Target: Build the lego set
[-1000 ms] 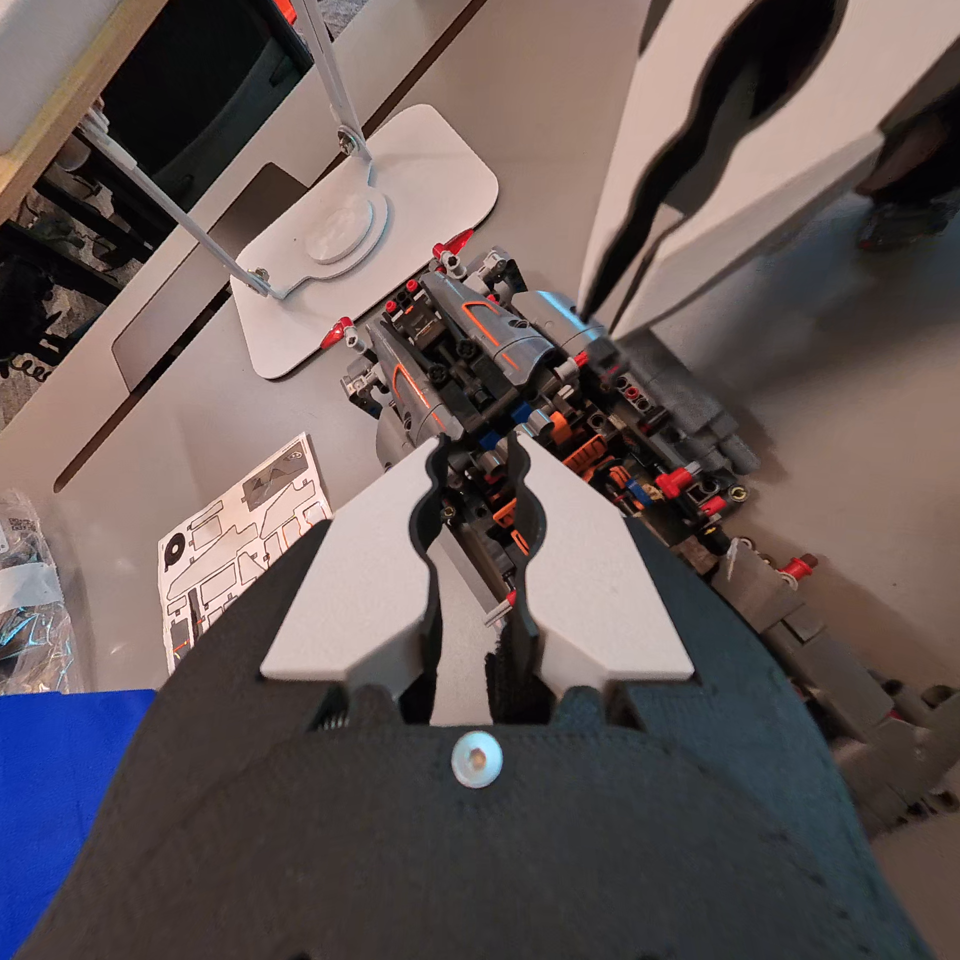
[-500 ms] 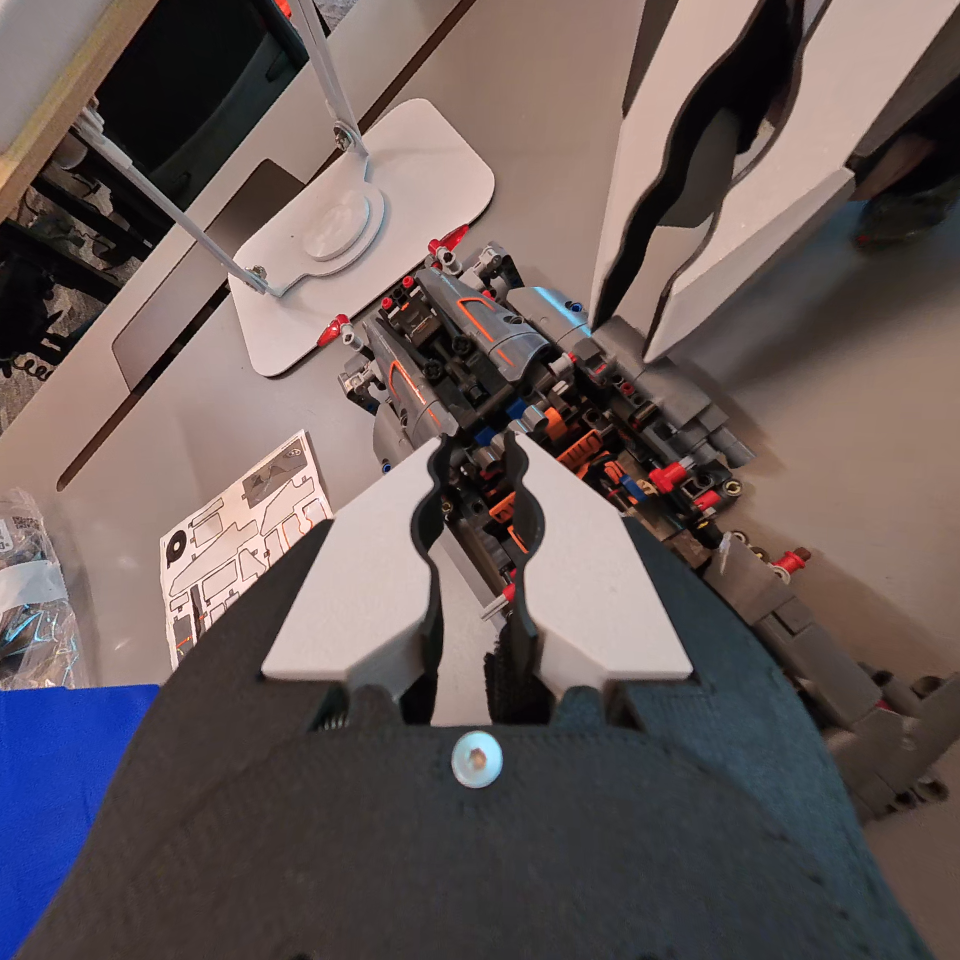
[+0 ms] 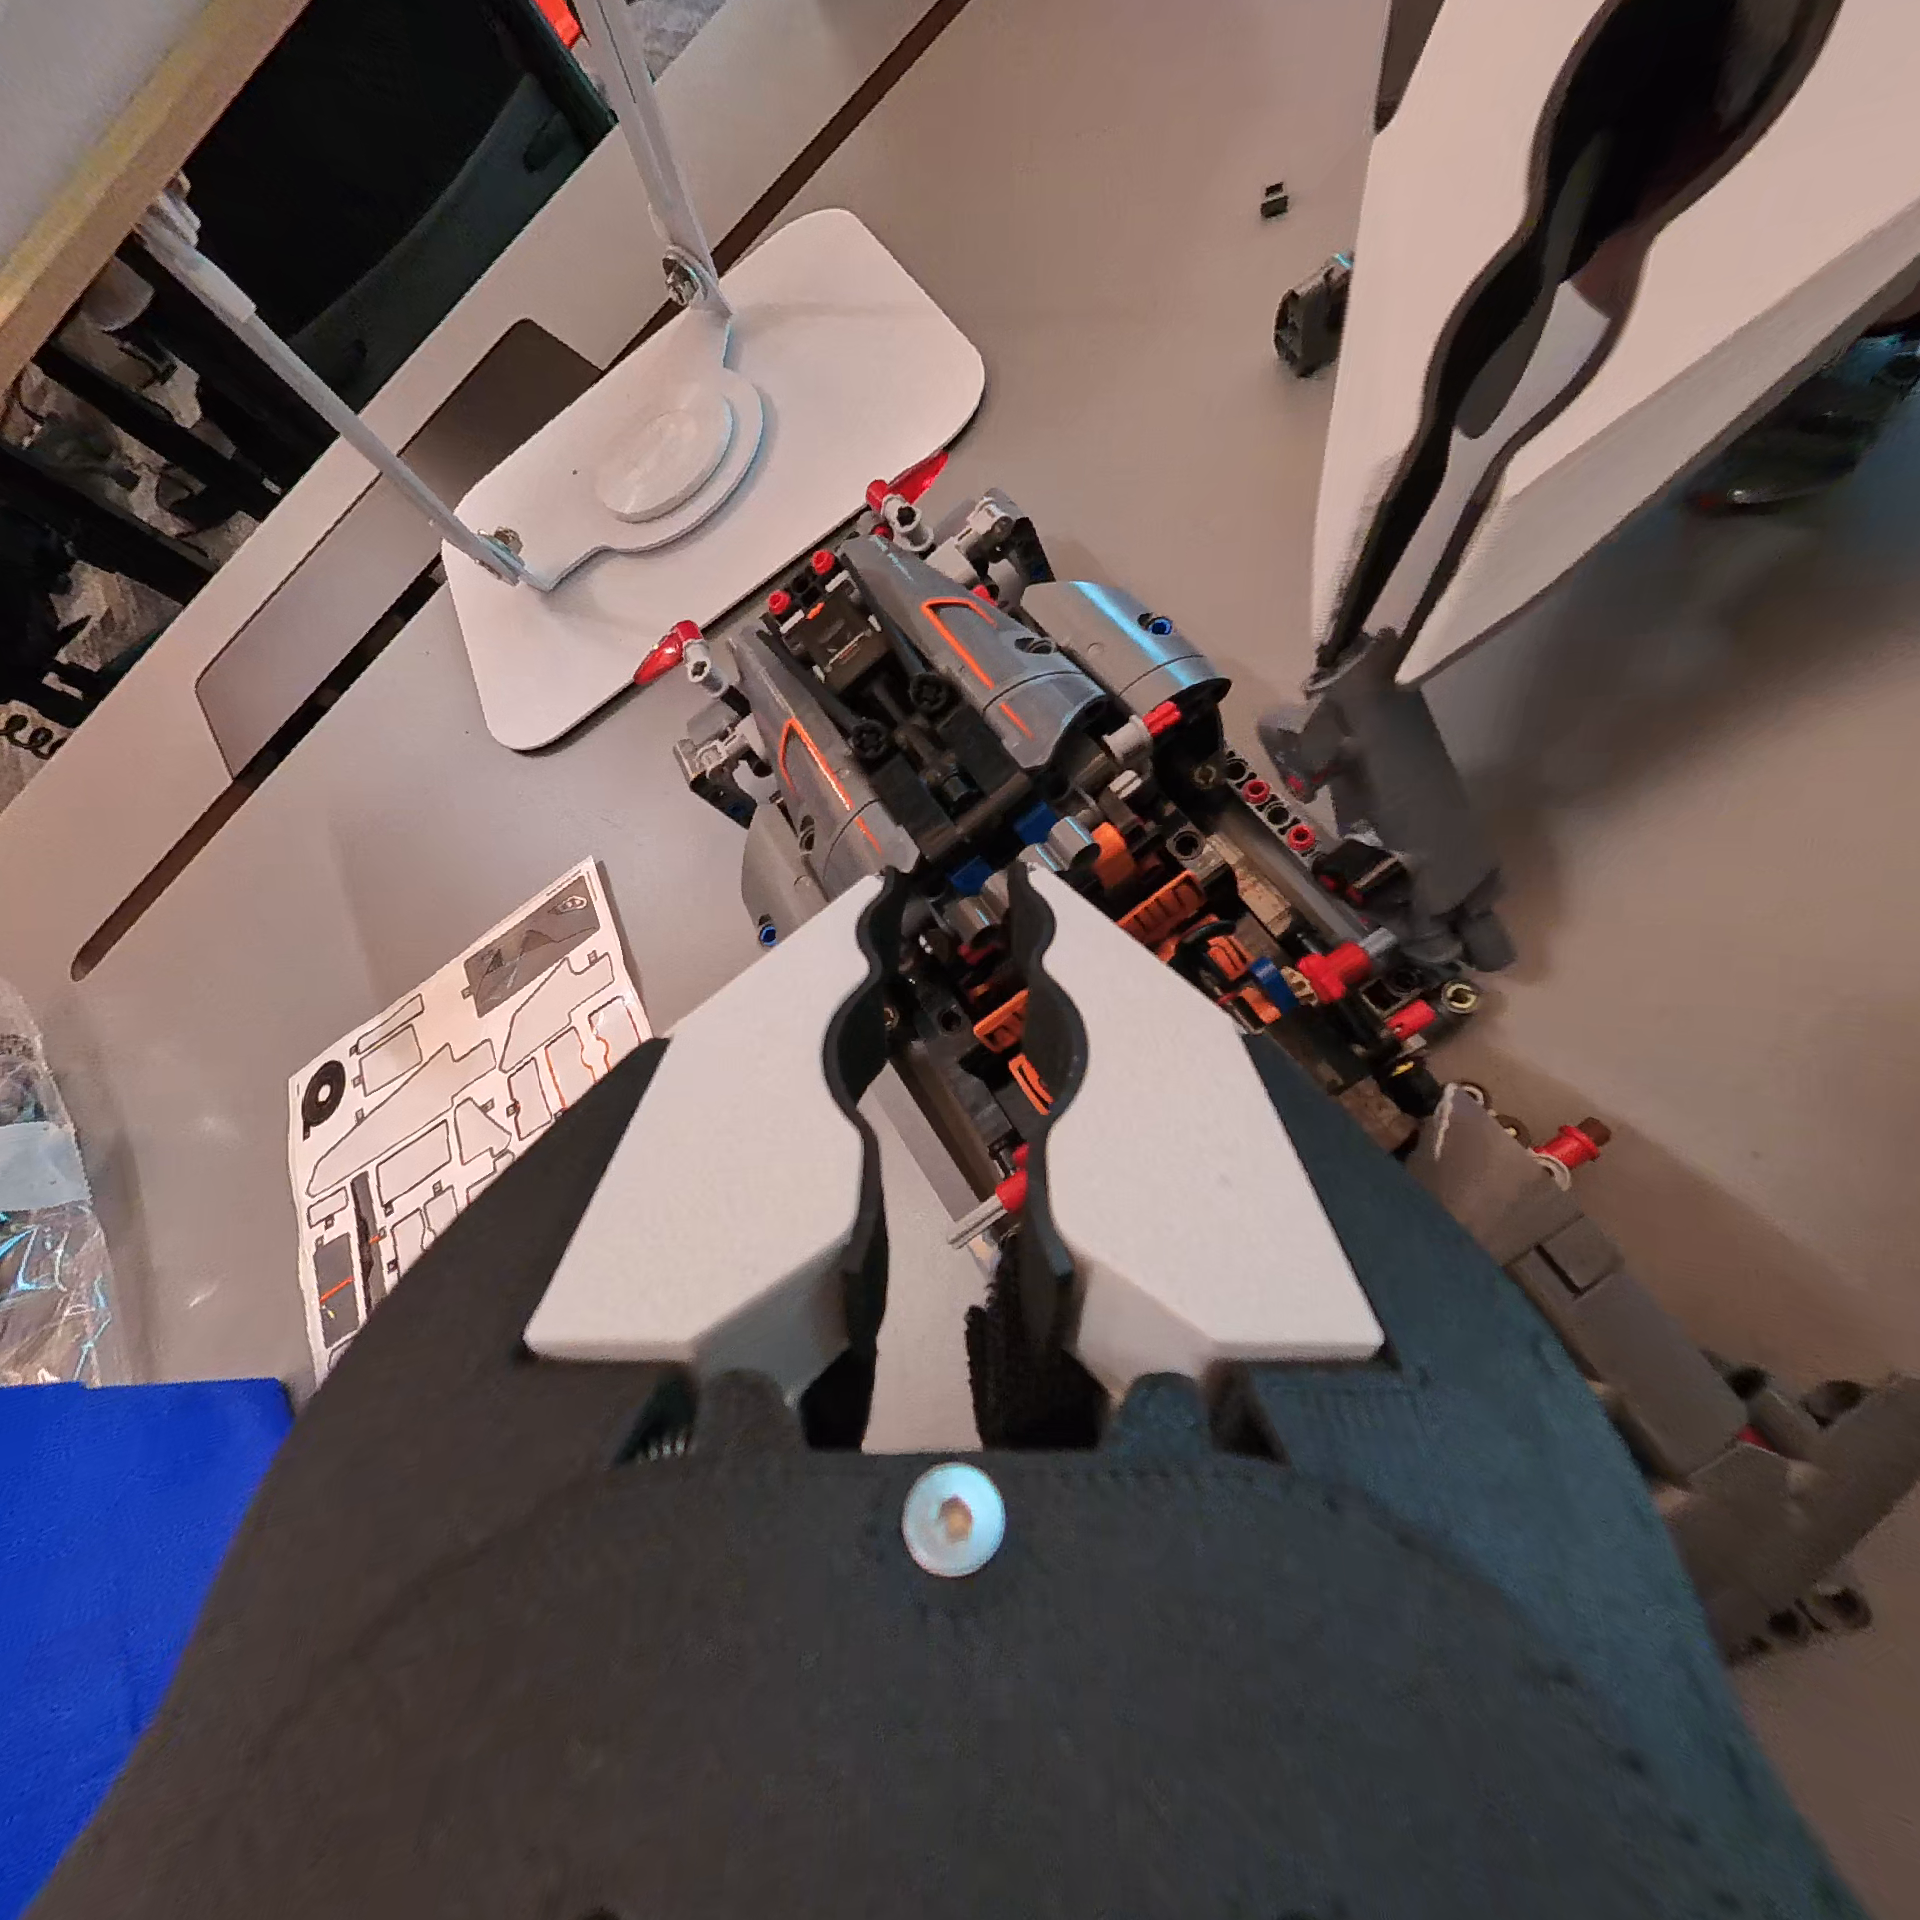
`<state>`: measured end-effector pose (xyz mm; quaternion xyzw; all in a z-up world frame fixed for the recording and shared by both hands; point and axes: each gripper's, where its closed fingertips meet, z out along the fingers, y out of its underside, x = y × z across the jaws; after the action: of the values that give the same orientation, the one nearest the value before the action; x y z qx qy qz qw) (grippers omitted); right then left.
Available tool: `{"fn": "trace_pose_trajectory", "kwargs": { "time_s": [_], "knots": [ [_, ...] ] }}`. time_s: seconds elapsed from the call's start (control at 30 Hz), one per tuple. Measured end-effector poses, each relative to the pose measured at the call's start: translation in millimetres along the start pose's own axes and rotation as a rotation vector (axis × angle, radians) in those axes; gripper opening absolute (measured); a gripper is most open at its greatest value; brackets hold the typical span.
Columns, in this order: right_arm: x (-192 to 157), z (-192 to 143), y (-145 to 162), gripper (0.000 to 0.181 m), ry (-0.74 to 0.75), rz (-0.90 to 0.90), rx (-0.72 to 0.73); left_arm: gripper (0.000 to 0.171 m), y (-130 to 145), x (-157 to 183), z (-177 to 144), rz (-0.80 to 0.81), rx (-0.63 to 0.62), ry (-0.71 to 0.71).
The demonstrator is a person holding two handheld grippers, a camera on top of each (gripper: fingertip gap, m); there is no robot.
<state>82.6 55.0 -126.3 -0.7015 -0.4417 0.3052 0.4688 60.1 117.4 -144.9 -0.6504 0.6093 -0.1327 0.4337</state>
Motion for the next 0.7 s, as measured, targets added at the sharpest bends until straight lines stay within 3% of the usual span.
{"fn": "trace_pose_trajectory", "kwargs": {
  "time_s": [0.7],
  "knots": [
    [4, -2, 7, 0.004, -0.001, 0.038, -0.024, 0.018, 1, 1, -1, -0.015, 0.011, 0.022]
  ]
}}
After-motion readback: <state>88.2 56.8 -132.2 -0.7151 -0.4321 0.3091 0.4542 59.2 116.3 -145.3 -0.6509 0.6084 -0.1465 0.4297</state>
